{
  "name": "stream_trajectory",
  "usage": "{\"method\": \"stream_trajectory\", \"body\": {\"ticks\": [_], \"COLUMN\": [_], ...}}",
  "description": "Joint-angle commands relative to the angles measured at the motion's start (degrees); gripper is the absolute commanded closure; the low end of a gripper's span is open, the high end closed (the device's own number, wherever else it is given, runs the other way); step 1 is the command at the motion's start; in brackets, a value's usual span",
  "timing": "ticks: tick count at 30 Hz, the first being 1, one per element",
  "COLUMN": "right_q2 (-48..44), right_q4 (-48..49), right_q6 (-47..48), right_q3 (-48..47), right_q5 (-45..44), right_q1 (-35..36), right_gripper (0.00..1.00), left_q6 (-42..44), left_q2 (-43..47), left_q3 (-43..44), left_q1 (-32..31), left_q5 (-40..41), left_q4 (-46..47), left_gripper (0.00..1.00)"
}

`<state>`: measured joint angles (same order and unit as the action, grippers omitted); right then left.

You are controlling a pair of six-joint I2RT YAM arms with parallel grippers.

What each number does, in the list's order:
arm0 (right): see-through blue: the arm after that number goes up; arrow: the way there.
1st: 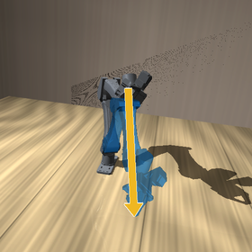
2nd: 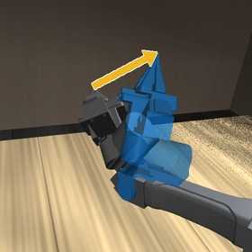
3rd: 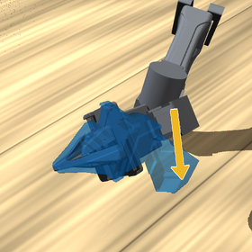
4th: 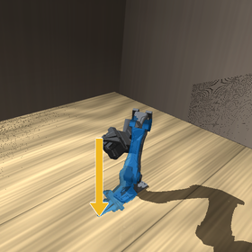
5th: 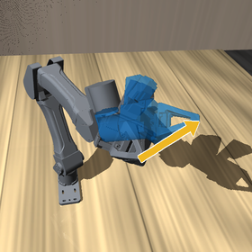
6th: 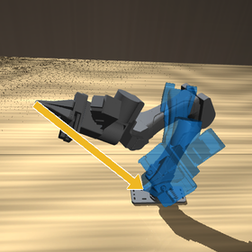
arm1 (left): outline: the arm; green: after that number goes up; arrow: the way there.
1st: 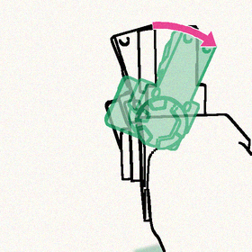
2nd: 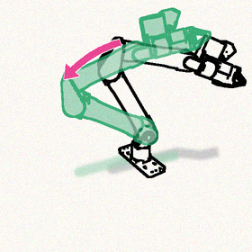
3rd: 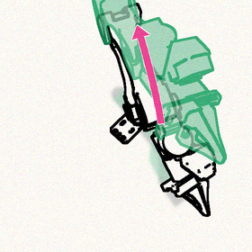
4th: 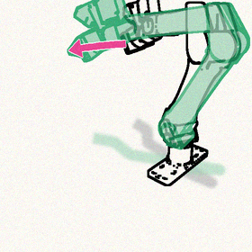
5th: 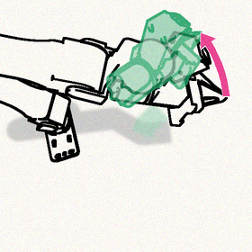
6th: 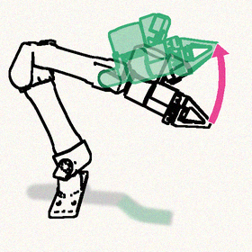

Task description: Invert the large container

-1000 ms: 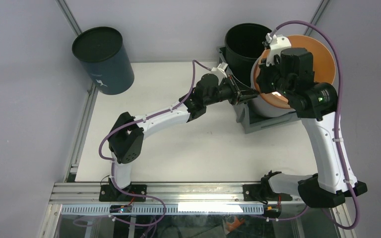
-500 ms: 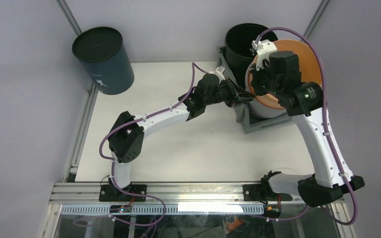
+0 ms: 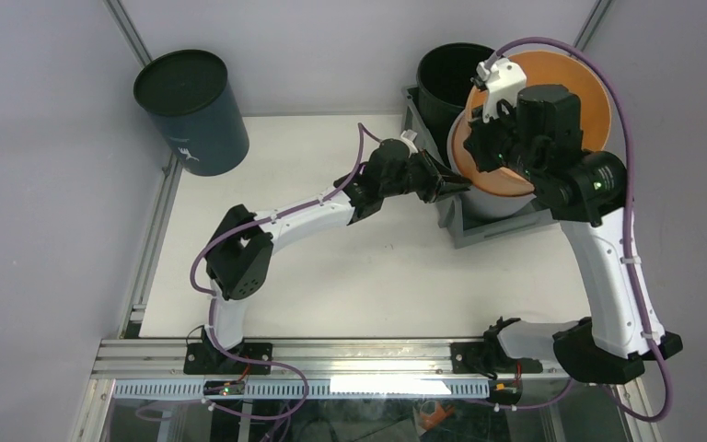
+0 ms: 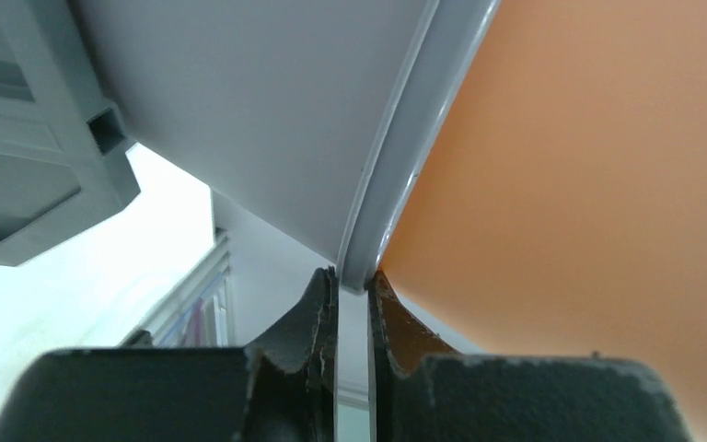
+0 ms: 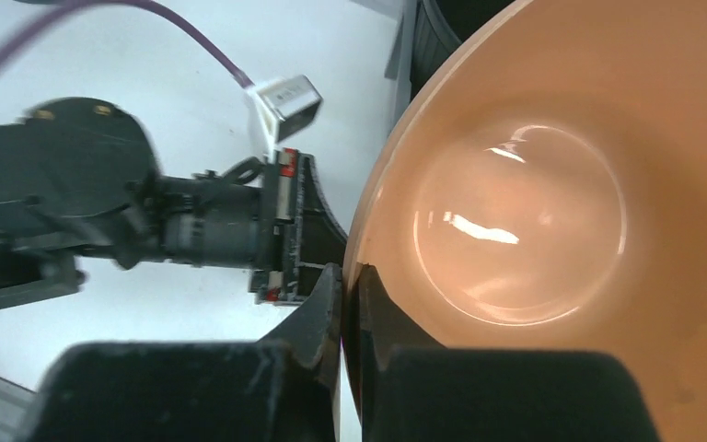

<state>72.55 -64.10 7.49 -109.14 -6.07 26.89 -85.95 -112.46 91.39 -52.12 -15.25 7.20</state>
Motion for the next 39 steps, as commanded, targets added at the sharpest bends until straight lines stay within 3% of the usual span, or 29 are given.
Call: {"method": "stream_trajectory", "body": {"ticks": [1, 13, 20, 23, 30, 36, 39], "right_q2": [-3.39, -2.52, -10.18, -11.77, -12.71, -12.40, -12.29], "right_q4": [9.22, 10.74, 24.14, 25.54, 26.85, 29.39, 31.06], "right_q6": [-4.13, -1.84, -5.81, -7.37, -10.95, -15.17, -17.16], "right_q3": [-5.99, -15.51, -8.87, -8.34, -9.42, -9.26, -8.22], "right_q5": [12.60, 3.37, 4.64, 6.09, 8.34, 12.11, 13.42], "right_q1": [3.04, 2.99, 3.00, 2.99, 3.03, 3.00, 3.04], "right_gripper": [1.00, 1.00, 1.00, 1.00, 1.00, 1.00, 1.00], "left_q6": [-2.68, -0.44, 0.06, 0.27, 8.80, 17.73, 21.61], "left_q2": [-2.67, -1.97, -3.20, -2.34, -0.04, 5.75, 8.75], "left_q3": [-0.03, 1.33, 2.80, 1.21, 5.30, 5.36, 5.10], "left_q1": [0.24, 0.24, 0.25, 0.22, 0.37, 0.42, 0.48], "left_q5": [2.06, 2.14, -0.18, -2.12, -3.51, 0.11, 1.87], "left_q4": [0.80, 0.95, 3.11, 9.41, 6.13, -0.05, -2.96], "left_gripper": [1.00, 1.00, 1.00, 1.00, 0.52, 0.03, 0.01]}}
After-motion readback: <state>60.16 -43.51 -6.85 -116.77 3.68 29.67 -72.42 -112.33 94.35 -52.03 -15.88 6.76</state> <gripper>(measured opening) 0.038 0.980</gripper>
